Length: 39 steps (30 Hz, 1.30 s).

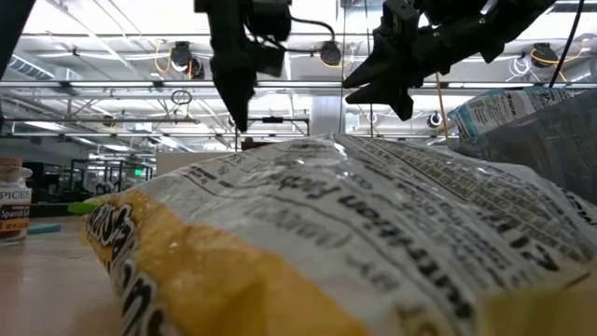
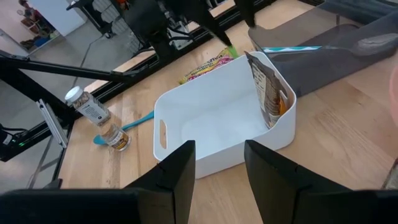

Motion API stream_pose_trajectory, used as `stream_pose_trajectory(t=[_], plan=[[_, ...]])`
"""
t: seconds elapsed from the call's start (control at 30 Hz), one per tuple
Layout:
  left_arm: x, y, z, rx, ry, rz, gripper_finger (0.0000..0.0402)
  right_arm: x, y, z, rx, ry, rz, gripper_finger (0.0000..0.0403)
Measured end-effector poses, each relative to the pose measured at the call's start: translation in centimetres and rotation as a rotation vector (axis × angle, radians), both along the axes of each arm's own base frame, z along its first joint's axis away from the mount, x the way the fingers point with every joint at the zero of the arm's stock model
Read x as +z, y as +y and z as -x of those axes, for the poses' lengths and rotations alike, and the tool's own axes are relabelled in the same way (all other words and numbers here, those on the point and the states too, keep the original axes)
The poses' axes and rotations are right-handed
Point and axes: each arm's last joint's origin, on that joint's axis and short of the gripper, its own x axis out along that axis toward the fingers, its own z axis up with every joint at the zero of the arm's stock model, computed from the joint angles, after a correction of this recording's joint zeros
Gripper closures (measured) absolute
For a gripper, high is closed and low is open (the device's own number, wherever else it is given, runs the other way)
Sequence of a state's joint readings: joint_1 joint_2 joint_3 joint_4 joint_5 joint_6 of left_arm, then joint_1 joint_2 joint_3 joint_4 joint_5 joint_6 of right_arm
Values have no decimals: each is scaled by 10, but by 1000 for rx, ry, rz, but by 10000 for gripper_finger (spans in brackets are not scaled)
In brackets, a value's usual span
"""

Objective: Pick & Place Food Item
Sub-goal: Put the green noodle pack into the bottom black transparent bin

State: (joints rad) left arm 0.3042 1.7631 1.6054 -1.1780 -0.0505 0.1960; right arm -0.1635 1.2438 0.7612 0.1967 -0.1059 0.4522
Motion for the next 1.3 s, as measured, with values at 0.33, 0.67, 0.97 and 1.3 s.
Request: stream_pose_trajectory(t=[0.33,0.67,0.97,1.3], plan=[[64,-21,64,222,-96,86,231,0,0,0,0,-5,1,273],[112,-42,136,335,-231,98,231,1,0,0,-3,-9,-9,273],[101,-57,195,484,-377,119,231,2,0,-1,-2,-17,-5,273],[13,-59,202,557,-358,286,231,8,-2,-2,-26,-90,-42,273]])
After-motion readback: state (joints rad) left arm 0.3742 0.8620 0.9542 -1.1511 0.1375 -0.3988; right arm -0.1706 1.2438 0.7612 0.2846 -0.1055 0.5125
